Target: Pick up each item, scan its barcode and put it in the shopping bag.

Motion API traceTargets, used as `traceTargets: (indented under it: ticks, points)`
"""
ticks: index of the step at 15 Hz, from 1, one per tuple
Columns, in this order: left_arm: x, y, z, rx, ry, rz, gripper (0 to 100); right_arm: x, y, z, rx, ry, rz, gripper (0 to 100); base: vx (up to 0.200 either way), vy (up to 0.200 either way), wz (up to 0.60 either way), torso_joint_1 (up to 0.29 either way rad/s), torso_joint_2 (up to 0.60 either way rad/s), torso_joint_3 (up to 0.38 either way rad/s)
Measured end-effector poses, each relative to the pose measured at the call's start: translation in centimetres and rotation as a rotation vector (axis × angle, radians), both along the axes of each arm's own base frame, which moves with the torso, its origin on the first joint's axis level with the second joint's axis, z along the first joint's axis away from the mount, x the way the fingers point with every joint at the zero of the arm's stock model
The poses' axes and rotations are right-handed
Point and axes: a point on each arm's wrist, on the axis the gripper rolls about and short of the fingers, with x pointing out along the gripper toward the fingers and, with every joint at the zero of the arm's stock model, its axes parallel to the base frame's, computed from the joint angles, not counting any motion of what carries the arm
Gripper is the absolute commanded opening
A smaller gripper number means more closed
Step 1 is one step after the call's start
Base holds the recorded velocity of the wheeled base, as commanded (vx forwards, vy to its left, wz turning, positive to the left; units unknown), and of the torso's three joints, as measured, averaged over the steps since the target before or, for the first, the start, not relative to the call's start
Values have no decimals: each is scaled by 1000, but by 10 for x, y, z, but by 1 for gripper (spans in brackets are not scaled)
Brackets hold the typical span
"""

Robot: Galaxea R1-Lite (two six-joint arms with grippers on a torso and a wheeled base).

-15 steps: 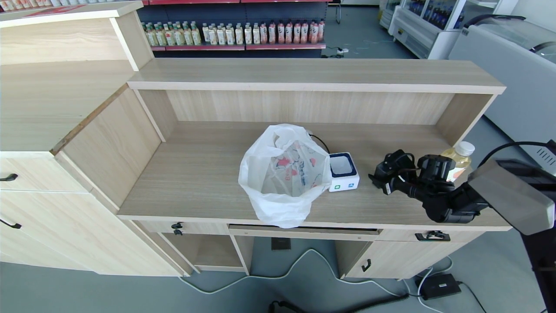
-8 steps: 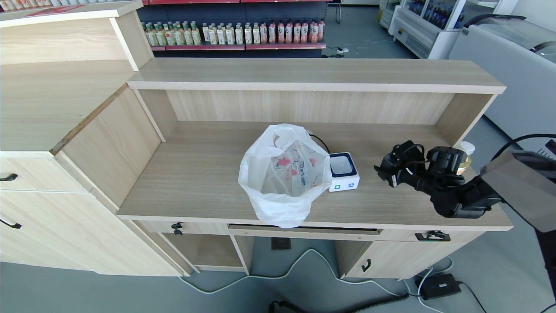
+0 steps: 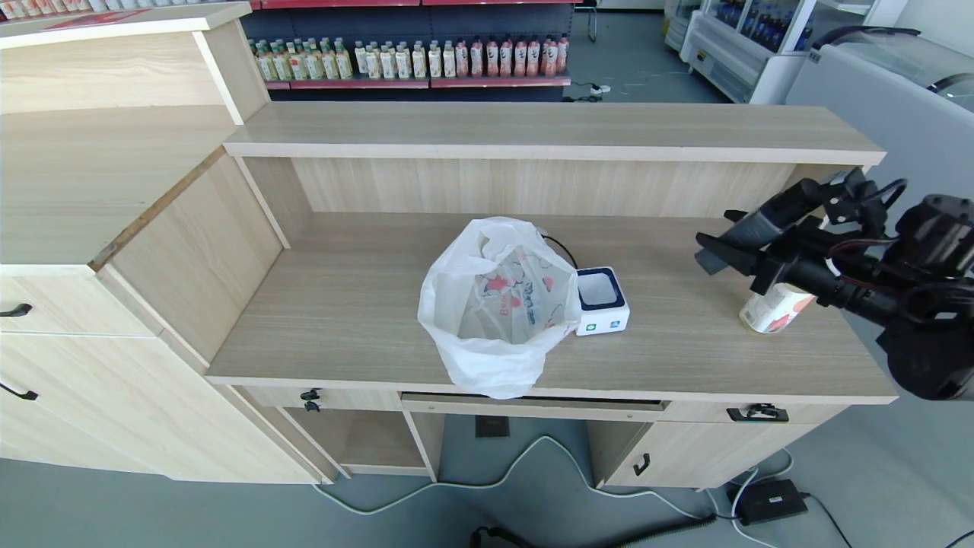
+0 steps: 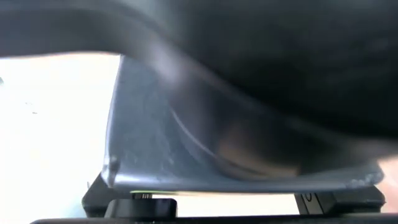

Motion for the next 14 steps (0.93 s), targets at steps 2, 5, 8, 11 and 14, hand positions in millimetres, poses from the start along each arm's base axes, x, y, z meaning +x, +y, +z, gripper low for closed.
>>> traceTargets:
  ticks: [2,5,8,11,14]
  points:
    - [0,0,0,0,0,0,100,-51,7,39,-51,-125,256,0,0,0,0,0,0,0]
    - [0,0,0,0,0,0,100,-107,19,59,-241,-331,519,0,0,0,0,0,0,0]
    - [0,0,0,0,0,0,100,-112,51,57,-368,-622,602,0,0,0,0,0,0,0]
    - [0,0,0,0,0,0,100,-92,89,71,-371,-811,683,0,0,0,0,0,0,0]
    - [0,0,0,0,0,0,100,-94,131,74,-326,-945,800,0,0,0,0,0,0,0]
